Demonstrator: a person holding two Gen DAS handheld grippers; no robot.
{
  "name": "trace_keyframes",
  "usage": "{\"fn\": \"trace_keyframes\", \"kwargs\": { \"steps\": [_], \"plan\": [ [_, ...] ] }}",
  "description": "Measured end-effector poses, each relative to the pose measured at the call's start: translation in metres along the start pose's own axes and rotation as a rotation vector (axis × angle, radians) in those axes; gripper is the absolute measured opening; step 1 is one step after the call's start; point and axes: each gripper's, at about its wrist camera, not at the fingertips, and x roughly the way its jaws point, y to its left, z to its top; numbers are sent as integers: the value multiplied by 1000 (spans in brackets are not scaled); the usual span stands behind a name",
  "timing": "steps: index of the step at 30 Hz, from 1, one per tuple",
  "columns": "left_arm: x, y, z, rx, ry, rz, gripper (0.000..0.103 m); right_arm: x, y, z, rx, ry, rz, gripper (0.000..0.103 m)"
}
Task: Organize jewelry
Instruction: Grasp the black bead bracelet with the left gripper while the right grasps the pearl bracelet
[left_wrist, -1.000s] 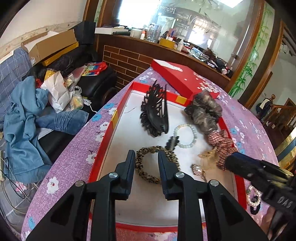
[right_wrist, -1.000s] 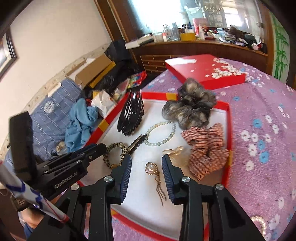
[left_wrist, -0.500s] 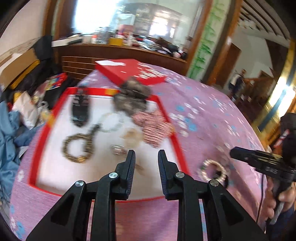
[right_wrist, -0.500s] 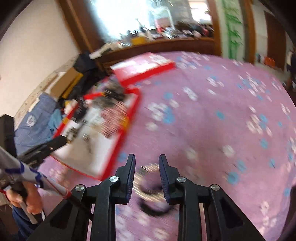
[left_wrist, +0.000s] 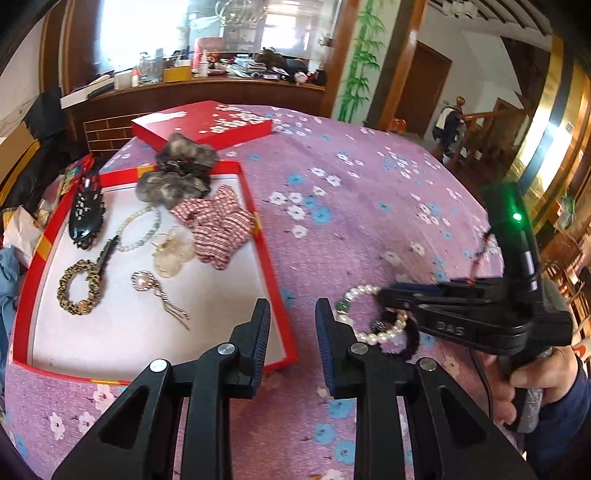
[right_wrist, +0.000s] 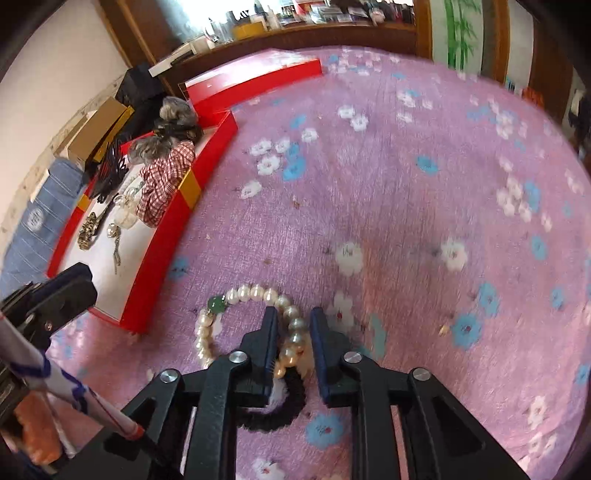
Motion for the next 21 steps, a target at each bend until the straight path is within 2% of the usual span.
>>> {"fn": "trace_keyframes", "kwargs": {
  "steps": [1, 4, 6, 8, 13, 16, 21],
  "plan": [
    [0, -3, -1, 7, 3, -5, 24, 0, 1, 0, -13, -1, -14, 12],
    [2, -12, -2, 21, 14, -16, 24, -1, 3, -2, -62, -20, -19, 10],
    [4, -18, -4, 26, 31, -38, 24, -7, -8, -3, -19, -60, 17, 10],
    [8, -22, -5, 28, 52, -59, 24, -22, -21, -5, 29, -146, 57, 10],
    [29, -48, -9, 59, 126, -111, 24, -62, -47, -4, 111, -306, 86, 10],
    [45, -66, -11, 90, 163, -118, 24, -77, -57, -5, 151, -370, 112, 10],
    [73, -85, -4, 103, 208, -103, 23, -90, -69, -4, 199, -411, 135, 10]
  ]
}}
